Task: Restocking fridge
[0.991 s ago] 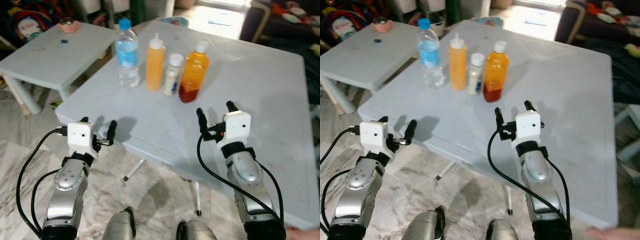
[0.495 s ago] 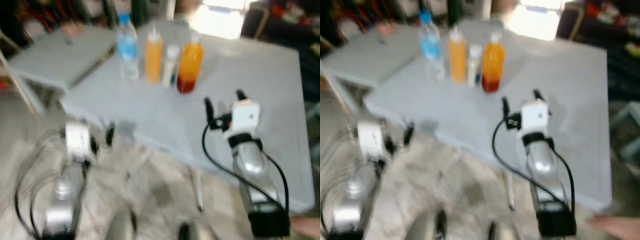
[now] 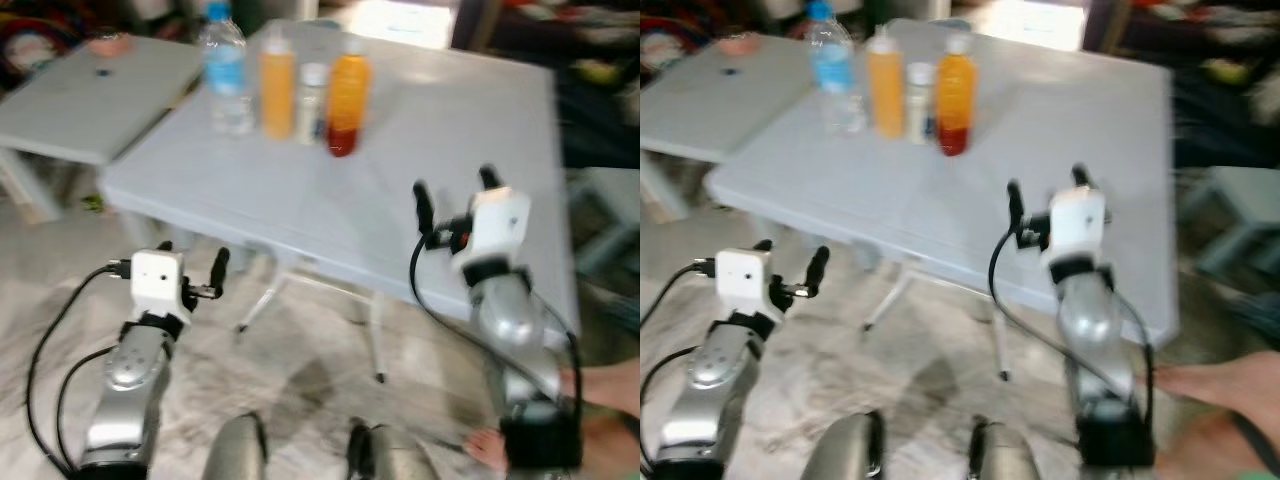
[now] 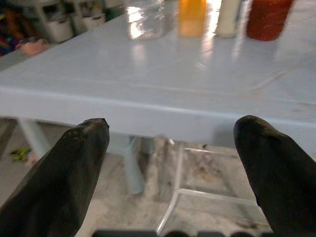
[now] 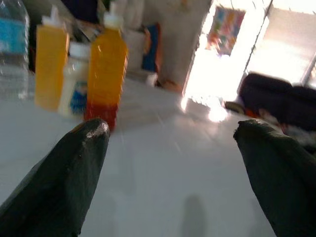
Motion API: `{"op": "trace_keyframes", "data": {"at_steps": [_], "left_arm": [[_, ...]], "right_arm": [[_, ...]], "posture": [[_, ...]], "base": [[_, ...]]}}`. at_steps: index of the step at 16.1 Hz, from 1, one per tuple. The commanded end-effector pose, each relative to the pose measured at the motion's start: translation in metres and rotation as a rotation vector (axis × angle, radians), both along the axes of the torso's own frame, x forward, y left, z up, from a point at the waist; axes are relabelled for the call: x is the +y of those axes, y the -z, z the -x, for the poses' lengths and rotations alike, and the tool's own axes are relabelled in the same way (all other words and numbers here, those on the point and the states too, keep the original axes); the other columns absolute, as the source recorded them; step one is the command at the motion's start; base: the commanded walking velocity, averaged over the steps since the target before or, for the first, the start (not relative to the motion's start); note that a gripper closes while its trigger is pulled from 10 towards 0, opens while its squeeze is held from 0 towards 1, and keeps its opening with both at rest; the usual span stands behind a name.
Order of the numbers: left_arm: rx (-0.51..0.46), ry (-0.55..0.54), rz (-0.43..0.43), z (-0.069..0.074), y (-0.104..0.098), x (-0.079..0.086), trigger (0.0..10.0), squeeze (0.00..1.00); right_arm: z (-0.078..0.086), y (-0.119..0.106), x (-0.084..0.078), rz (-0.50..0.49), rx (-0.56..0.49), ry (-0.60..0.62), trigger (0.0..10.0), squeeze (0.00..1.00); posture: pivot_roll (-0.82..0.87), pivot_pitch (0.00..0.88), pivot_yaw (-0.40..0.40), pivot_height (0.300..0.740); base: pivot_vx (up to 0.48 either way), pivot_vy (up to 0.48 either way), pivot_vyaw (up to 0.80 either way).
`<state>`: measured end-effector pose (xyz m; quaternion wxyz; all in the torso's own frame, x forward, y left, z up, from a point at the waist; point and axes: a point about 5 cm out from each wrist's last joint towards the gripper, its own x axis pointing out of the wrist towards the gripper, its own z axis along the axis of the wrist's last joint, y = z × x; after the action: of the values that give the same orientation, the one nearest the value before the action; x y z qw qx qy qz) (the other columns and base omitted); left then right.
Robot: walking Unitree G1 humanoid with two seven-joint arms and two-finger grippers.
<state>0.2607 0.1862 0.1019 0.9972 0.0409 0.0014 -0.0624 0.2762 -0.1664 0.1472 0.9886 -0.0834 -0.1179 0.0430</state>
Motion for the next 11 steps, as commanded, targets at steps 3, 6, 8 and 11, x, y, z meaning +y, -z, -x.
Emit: {"op": "trace_keyframes", "data": {"at_steps": [3,6,8,11], "left_arm": [[0.010,-0.047,0.034,0.008,0.004,0.012,10.0,0.00],[-0.001,-0.099,0.030,0.000,0.002,0.010,10.0,0.00],[-0.019,-0.060,0.036,-0.004,-0.004,0.000,10.0,0.00],[0.014,0.023,0.025,-0.004,0.001,-0.007,10.0,0.00]], "right_arm": [[0.015,0.012,0.005,-0.068,0.053,0.014,10.0,0.00],[0.032,0.033,-0.003,-0.117,0.149,0.061,10.0,0.00],[0.033,0.031,-0.008,-0.112,0.148,0.071,10.0,0.00],[0.047,0.026,-0.009,-0.082,0.162,0.015,10.0,0.00]], "posture": [[0.01,0.094,-0.006,0.740],[0.01,0.080,0.006,0.740],[0.00,0.085,0.030,0.740],[-0.04,0.094,0.081,0.740]], "base": [[0.000,0.000,0.00],[0.000,0.000,0.00],[0.000,0.000,0.00],[0.000,0.000,0.00]]}}
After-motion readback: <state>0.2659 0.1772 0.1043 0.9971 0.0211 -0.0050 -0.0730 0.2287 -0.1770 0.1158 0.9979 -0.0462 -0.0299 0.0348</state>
